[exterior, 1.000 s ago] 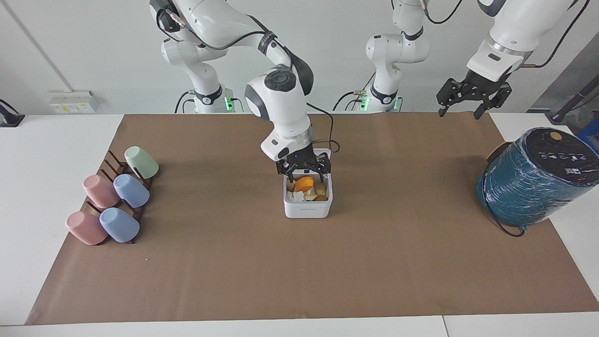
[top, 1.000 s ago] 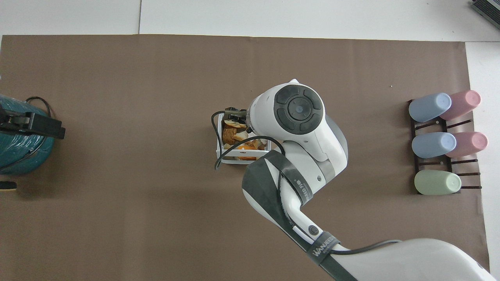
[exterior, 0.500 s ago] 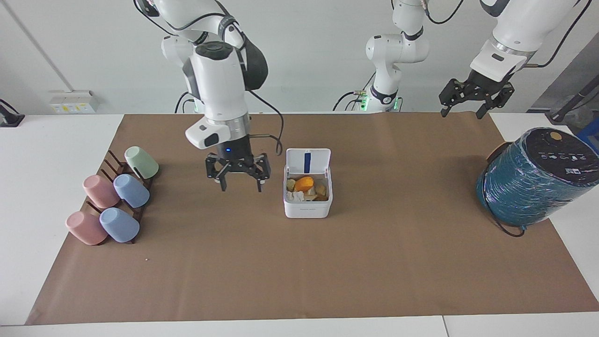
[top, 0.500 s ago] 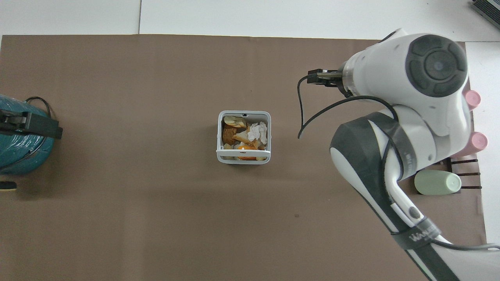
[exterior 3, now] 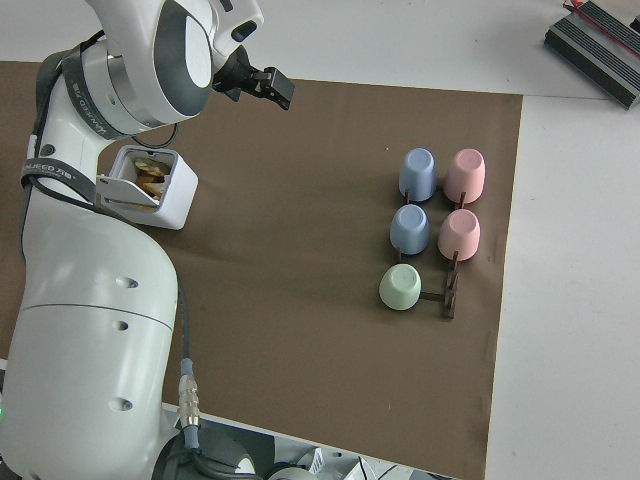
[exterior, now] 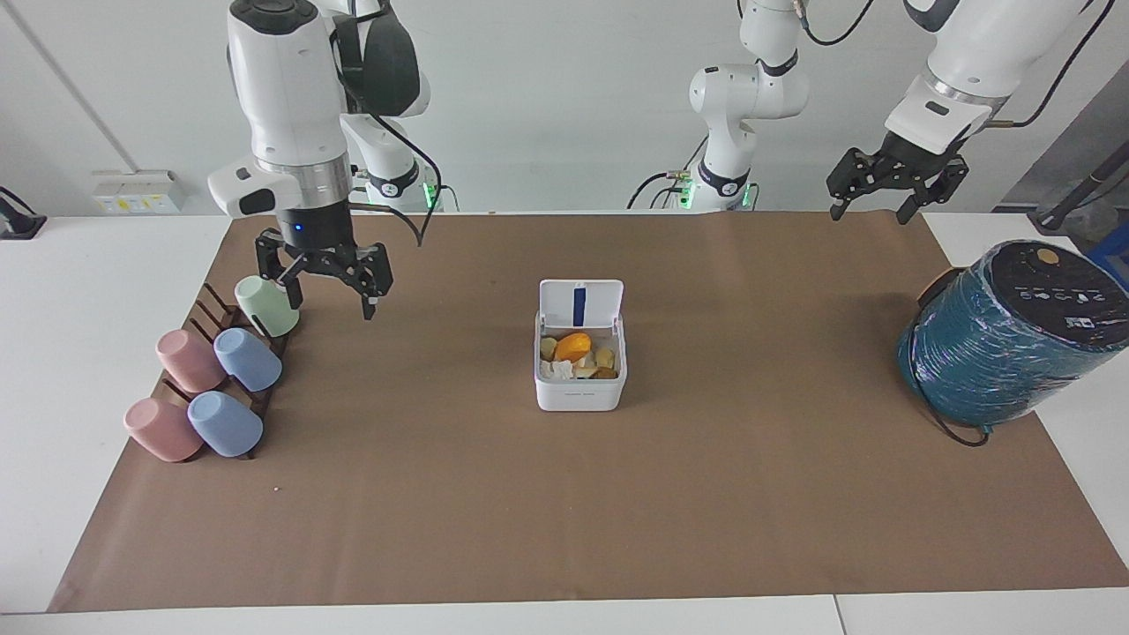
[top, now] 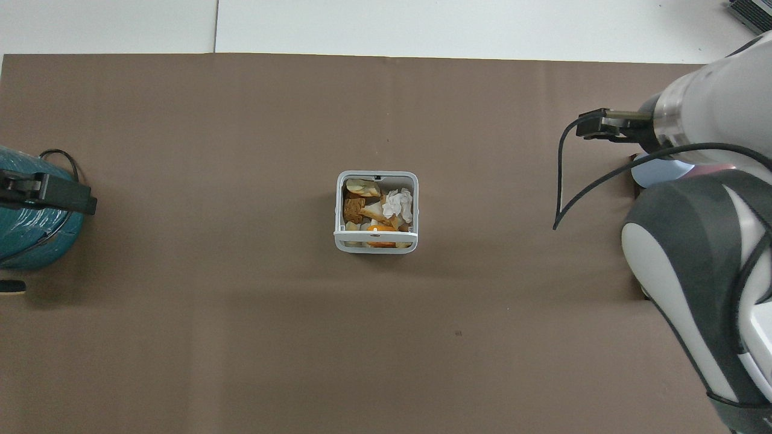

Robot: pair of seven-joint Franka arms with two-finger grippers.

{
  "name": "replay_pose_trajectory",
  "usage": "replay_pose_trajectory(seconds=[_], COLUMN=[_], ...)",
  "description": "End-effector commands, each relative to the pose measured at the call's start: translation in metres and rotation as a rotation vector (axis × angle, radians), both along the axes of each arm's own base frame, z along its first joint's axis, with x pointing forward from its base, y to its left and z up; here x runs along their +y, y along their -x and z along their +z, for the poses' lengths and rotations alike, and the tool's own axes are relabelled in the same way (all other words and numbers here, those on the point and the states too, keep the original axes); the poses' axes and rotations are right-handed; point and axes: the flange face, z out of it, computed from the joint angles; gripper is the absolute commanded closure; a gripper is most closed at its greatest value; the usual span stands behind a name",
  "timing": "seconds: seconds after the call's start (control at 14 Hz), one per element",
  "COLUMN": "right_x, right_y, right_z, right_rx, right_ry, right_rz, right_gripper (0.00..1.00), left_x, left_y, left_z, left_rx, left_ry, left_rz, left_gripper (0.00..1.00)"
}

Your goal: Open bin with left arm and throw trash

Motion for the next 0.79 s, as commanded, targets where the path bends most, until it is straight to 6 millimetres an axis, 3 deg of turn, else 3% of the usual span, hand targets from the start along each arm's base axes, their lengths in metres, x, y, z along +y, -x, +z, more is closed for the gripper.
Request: replay_pose_trajectory(seconds=[0.0,0.07,0.29,0.43,0.71], right_x=[-0.058,-0.080,-0.120,-0.127,-0.121], right_y=[0.016,0.025,0.047,0.050,0.061], right_z=[0.015,0.027,0.038,0.036,0.028], right_rx=[0.055,0.057,0.123,0.146,0.190], right_ry=[-0.077,-0.070,-0.055,-0.044,-0.049], right_rz=[-0.010,0.027,0.072,0.066,0.070], right_gripper=[0.00,0.00,0.00,0.00,0.00], left_x=[0.004,0.004,0.004,0.004,0.004], left_y=[0.011,0.011,0.011,0.011,0.011], left_z=[0.001,0.001,0.001,0.001,0.001], left_rx=[0.005,0.005,0.005,0.005,0.005], left_ry=[-0.015,-0.015,-0.015,-0.015,-0.016], left_rz=[0.002,0.002,0.002,0.002,0.002], left_gripper=[0.00,0.00,0.00,0.00,0.00])
